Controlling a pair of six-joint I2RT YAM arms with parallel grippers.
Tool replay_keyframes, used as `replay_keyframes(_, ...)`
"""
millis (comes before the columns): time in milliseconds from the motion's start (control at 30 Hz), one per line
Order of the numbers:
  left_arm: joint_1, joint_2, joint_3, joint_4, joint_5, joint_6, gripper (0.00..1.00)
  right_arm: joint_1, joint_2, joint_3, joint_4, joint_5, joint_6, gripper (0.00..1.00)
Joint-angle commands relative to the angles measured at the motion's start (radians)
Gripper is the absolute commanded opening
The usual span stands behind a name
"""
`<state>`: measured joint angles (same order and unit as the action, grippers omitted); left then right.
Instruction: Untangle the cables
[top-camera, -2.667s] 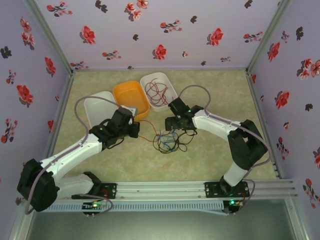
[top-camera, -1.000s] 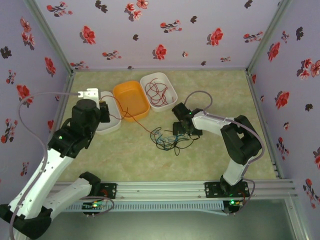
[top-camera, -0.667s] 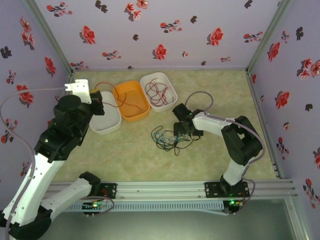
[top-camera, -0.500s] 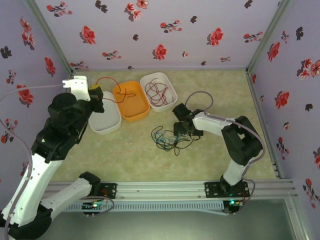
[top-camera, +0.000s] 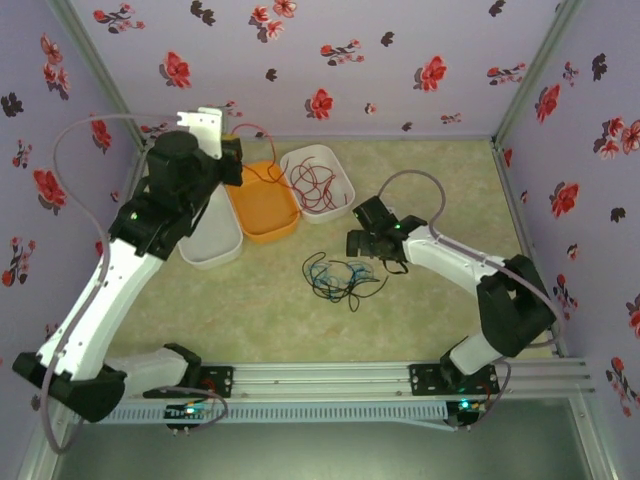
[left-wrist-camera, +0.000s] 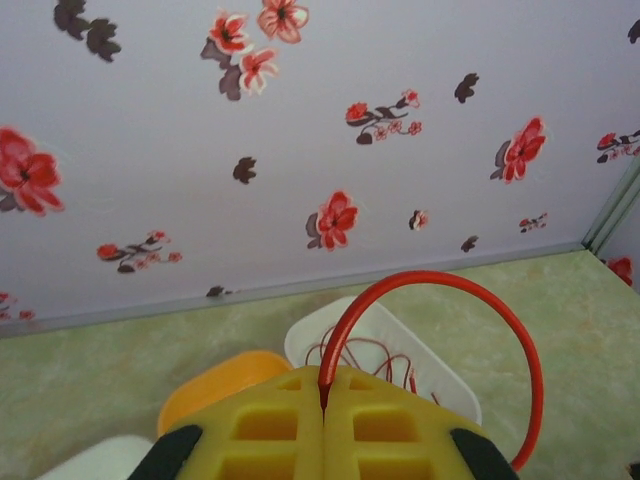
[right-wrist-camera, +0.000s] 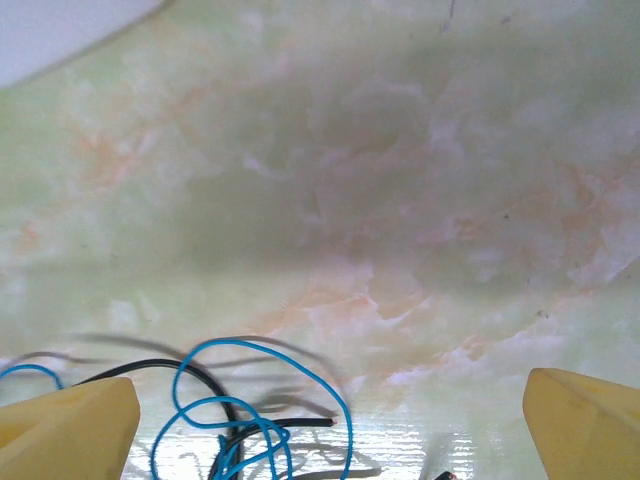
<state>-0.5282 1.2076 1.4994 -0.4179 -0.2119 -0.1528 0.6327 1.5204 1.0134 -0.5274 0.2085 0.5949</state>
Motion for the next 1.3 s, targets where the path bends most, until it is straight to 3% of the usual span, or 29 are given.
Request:
replay_keyframes(0,0.02,0.067,0.086,0.075,0.032,0.038,0.0,-0.007,-0.052,0.021,0.011,0.052,-0.008,0.99)
replay_keyframes(567,0.086,0.49,0.362,0.157,0.078,0.056,0.0,-0.007,-0.219,0.041,-0.002,0.225,-0.03,0.99)
replay_keyframes(800,0.087,0.668,0.495,0.091,0.068,0.084,0.0,-0.007,-0.255,0.05,-0.024,0.267,-0.031,0.99)
replay_keyframes(1100,0.084,0.847,0.636,-0.03,-0.033,0.147,0.0,-0.008,-0.259,0.075,-0.059,0.302,-0.024,0.99)
replay_keyframes(1267,0.042,0.922,0.704,-0.1,-0.168,0.217,0.0,-0.01,-0.243,0.093,-0.067,0.306,-0.023,0.99)
